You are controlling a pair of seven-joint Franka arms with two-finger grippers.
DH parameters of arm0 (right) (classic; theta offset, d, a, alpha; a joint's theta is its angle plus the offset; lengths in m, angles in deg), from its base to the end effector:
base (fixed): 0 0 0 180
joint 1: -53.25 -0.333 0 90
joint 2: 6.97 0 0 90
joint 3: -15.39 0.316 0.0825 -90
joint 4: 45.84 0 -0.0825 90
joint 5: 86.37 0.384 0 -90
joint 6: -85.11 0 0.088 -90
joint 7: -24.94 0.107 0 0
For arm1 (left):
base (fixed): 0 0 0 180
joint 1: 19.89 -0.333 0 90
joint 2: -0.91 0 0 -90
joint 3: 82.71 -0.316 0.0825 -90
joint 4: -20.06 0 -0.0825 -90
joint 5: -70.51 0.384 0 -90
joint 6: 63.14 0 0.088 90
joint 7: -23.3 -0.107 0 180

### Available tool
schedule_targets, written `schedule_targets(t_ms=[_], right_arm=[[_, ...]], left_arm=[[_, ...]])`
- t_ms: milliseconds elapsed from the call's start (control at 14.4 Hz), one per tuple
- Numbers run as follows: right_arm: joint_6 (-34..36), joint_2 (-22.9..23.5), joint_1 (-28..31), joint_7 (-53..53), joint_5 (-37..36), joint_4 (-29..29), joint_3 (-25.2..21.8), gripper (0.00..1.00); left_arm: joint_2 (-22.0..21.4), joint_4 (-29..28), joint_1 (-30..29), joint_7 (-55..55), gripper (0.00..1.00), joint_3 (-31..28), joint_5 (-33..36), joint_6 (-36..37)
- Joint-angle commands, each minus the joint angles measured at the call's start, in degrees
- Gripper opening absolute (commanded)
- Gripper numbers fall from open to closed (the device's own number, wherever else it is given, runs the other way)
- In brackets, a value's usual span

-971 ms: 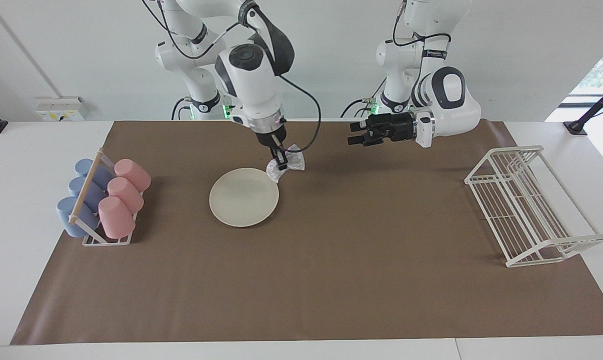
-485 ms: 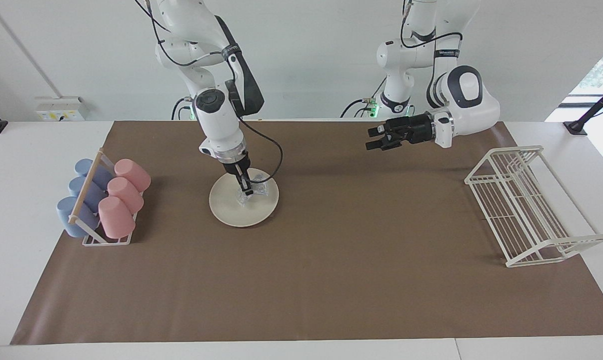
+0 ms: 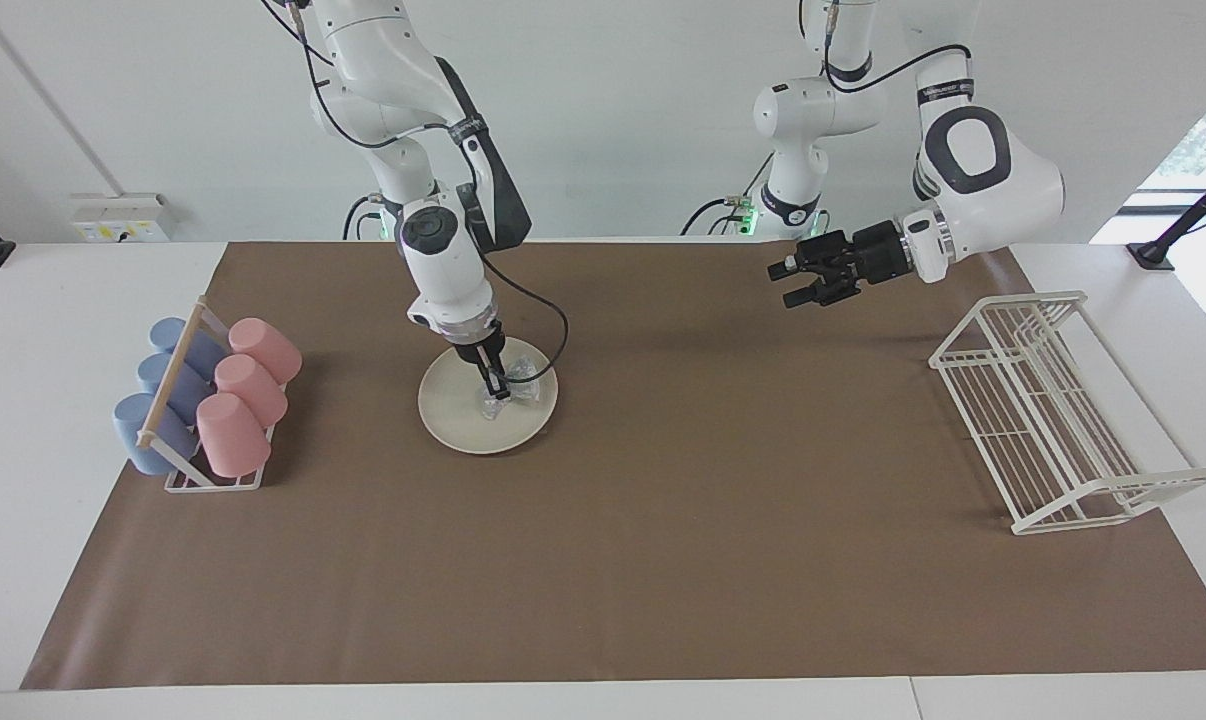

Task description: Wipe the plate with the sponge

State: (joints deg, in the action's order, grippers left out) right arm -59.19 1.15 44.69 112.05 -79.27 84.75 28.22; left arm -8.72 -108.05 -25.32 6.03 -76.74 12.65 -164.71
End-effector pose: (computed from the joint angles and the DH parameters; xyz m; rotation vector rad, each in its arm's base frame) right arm 0.5031 0.1956 0.3040 -2.4324 1.7510 0.0449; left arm 0.4774 -0.0797 0.4539 2.1775 0.0763 -0.1499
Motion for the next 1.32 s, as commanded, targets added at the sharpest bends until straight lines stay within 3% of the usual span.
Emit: schedule_targets(t_ms=[0,277,485,763,1248], right_arm=[[-0.4,0.1,3.5,-6.3,-0.2,0.5,0.3,0.0],[-0.2,0.2,8.2,-16.7,-0.2,0.9,0.3,0.0],[-0.2,0.2,8.1,-16.4,-0.2,0.9,0.4,0.0],[-1.1,0.1,3.9,-7.1,-0.2,1.5,0.5,0.0],[-3.8,1.6,-1.7,5.4,0.8,1.2,0.6,0.0]], left_arm=[[-0.7,3.5,-0.5,4.0,1.0,0.4,8.4,0.1],[-1.0,7.0,-0.5,7.4,1.0,0.4,19.0,0.5],[-0.8,7.2,-0.4,8.3,1.0,0.4,19.9,0.2],[-1.0,10.8,0.5,8.3,1.0,1.1,30.0,0.7],[-1.1,11.1,-0.1,8.3,1.0,0.8,30.5,0.3]])
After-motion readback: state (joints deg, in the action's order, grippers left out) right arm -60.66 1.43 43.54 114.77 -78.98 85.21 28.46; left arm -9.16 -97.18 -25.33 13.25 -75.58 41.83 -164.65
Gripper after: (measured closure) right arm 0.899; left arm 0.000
